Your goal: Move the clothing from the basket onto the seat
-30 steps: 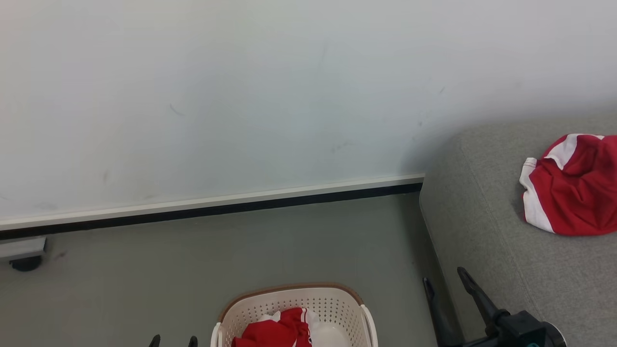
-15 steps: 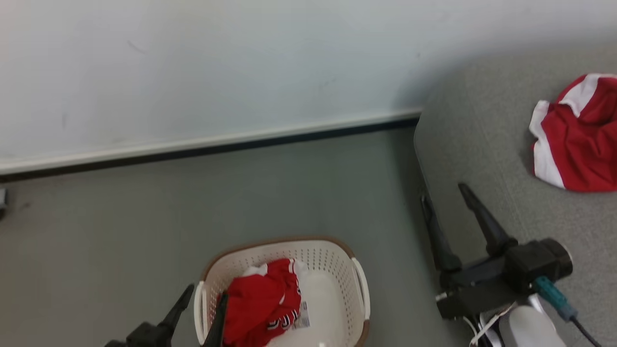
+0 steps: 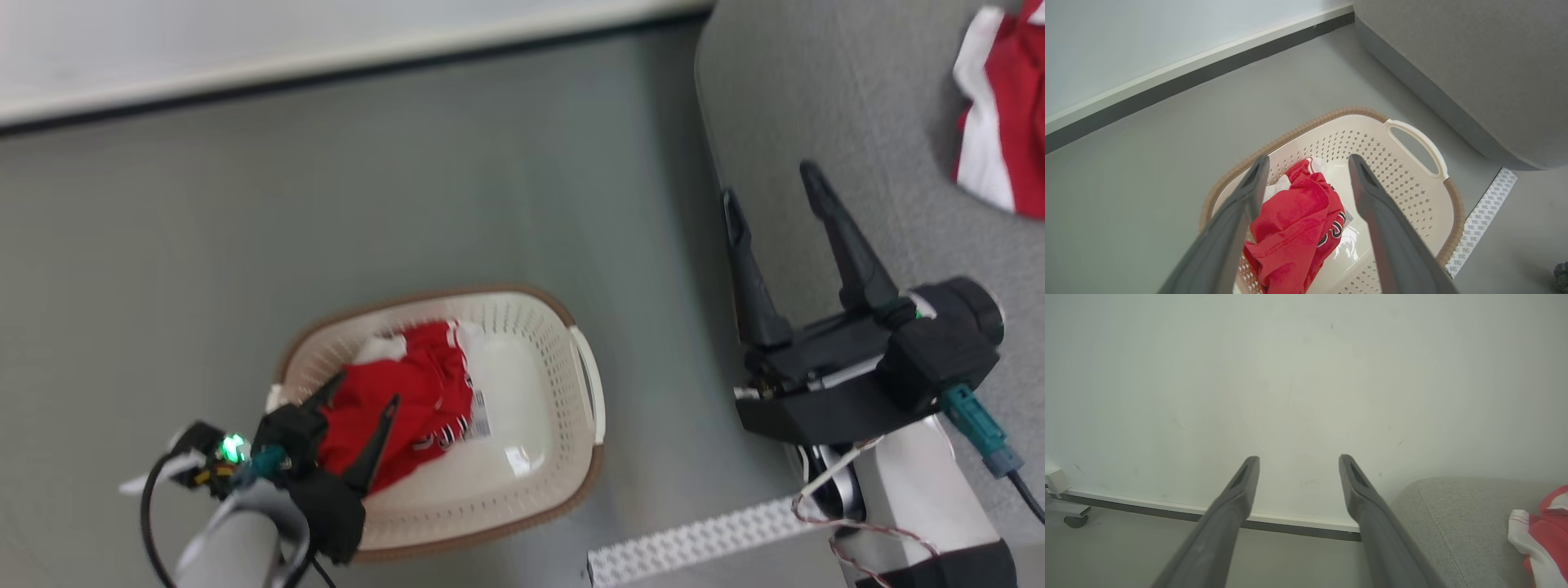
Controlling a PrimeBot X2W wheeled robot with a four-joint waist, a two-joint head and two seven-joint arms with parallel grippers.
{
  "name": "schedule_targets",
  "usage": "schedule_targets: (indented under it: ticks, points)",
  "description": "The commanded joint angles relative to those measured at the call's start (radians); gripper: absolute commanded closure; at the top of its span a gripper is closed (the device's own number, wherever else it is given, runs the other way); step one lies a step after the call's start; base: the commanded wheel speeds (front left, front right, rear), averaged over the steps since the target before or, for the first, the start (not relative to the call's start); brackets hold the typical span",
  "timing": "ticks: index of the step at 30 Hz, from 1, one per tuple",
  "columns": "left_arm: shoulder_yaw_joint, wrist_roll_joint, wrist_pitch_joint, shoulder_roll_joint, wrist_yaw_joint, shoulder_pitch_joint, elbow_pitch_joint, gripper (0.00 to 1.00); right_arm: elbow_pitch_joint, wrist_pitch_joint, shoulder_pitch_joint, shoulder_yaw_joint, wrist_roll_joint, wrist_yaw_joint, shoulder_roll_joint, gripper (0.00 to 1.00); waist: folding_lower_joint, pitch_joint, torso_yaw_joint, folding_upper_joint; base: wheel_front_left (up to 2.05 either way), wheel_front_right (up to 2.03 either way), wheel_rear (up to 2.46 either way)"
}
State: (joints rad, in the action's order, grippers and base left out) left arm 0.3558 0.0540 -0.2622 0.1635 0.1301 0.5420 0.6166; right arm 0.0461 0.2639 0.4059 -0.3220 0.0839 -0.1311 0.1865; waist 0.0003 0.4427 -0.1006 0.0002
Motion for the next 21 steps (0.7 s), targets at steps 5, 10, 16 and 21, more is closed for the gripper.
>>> schedule_targets:
  ticks: [5, 10, 16, 21]
  points:
    - [0.071, 0.000, -0.004, 0.051, 0.001, 0.152, 0.140, 0.00, 0.072, 0.000, 0.084, -0.017, -0.028, 0.001, -0.039, 0.00, -0.0003, 0.263, -0.089, -0.0002, 0.00, 0.00, 0.00]
    - [0.133, 0.007, -0.004, 0.073, 0.001, 0.239, 0.213, 0.00, 0.129, 0.000, 0.132, -0.034, -0.037, 0.001, -0.072, 0.00, -0.0003, 0.348, -0.128, -0.0002, 0.00, 0.00, 0.00]
    - [0.262, 0.012, 0.002, 0.091, 0.000, 0.356, 0.330, 0.00, 0.183, 0.000, 0.165, -0.039, -0.039, 0.001, -0.110, 0.00, -0.0003, 0.435, -0.173, -0.0002, 0.00, 0.00, 0.00]
    - [0.324, 0.007, 0.002, 0.104, 0.000, 0.428, 0.409, 0.00, 0.191, 0.000, 0.168, -0.046, -0.026, 0.001, -0.127, 0.00, -0.0003, 0.483, -0.203, -0.0002, 0.00, 0.00, 0.00]
